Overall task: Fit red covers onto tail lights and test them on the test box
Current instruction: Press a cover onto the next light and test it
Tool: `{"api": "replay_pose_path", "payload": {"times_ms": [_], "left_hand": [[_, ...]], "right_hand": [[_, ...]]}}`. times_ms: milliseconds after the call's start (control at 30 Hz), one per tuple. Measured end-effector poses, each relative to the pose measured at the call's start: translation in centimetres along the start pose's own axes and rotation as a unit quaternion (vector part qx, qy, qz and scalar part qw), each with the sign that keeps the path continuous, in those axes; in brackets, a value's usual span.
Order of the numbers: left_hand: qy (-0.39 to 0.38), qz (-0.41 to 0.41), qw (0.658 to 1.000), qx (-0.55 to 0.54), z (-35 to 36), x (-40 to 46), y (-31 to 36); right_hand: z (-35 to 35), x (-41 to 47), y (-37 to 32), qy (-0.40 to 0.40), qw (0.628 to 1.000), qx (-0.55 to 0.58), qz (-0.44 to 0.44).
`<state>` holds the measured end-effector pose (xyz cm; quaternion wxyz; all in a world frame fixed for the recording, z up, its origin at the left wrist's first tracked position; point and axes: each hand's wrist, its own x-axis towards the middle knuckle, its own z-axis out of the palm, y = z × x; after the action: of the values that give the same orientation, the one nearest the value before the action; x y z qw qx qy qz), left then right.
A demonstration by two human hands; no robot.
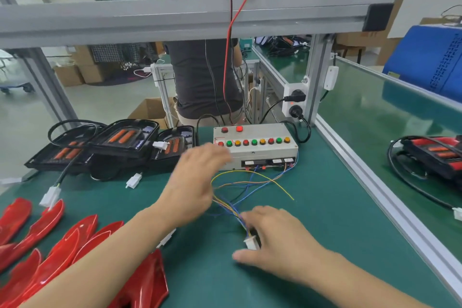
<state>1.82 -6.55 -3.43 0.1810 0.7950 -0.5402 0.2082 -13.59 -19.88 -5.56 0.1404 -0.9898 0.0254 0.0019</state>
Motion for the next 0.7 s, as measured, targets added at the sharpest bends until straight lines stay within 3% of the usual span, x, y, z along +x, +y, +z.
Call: {"api": "replay_pose_path", "payload": {"times_ms": [67, 167, 300, 400, 467, 533, 600, 700], "left_hand": [[-0.157, 0.096, 0.982, 0.033, 0.0, -0.2, 0.5], [-0.299, 0.043, 0.948, 0.096, 0.3, -0.8, -1.1], [-0.261, -0.029, 0.959, 0.106, 1.1, -1.1, -2.3], [-0.237, -0.086, 0.966, 0.064, 2.6, -0.4, -1.6], [-0.230, -0.171, 0.953, -0.100, 3.0, 0.4, -1.2], [-0.170, -0.234, 0.919, -0.267, 2.8, 0.8, -1.1], [-0.137, -0.198, 0.921, -0.307, 2.5, 0.8, -0.9], [-0.277, -0.080, 0.940, -0.180, 2.7, -0.1, 0.2]], "right_hand": [[0.3, 0.1, 0.5, 0.031, 0.999, -0.015, 0.000], [0.0, -0.1, 2.6, 0.064, 0.997, -0.047, -0.005], [-0.2, 0.4, 4.5, 0.126, 0.974, -0.189, -0.015], [0.5, 1.4, 6.0, 0.113, 0.980, -0.161, 0.020], [0.7, 1.8, 6.3, 0.109, 0.985, -0.130, 0.021], [1.2, 1.8, 6.5, 0.100, 0.991, -0.093, 0.003], [1.3, 1.6, 6.7, 0.098, 0.992, -0.084, 0.000], [1.3, 1.4, 7.7, 0.110, 0.991, -0.076, 0.021]]}}
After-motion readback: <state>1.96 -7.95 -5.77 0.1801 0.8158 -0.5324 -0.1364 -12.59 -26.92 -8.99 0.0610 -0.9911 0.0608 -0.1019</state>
